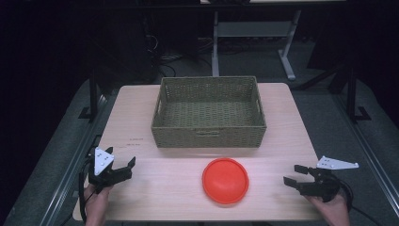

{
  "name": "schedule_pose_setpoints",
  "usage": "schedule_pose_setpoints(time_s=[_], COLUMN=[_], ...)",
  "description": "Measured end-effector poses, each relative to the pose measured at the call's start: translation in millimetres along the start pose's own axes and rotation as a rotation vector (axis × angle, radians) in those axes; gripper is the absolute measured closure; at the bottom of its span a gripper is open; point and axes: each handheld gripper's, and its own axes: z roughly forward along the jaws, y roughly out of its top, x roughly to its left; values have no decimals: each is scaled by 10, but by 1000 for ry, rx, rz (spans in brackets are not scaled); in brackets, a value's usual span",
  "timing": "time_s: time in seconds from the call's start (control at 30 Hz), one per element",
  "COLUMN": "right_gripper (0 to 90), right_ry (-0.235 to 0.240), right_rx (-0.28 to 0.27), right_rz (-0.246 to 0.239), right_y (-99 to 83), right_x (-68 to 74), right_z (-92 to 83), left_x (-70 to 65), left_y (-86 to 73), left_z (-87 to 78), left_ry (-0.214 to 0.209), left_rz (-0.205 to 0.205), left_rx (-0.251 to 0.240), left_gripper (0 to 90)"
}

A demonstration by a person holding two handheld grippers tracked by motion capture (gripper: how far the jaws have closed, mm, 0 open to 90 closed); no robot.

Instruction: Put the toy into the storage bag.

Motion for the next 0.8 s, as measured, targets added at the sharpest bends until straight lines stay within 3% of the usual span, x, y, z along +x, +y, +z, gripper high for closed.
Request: schedule_pose_setpoints(time_s=[0.3, 0.63, 0.8], right_gripper=[188, 187, 191], right_ry=[18, 39, 58], right_rx=[8, 5, 39], right_rz=[-1, -38, -73], right_y=[64, 252, 373], right_x=[94, 273, 351], right_z=[23, 78, 153], left_x=[-18, -19, -29], left_y=[7, 10, 16], left_z=[3, -5, -21], left_ry=[-5, -10, -7], left_rz=[10, 1, 3], left_rx=[-3, -4, -8], left_gripper=[127, 128, 127])
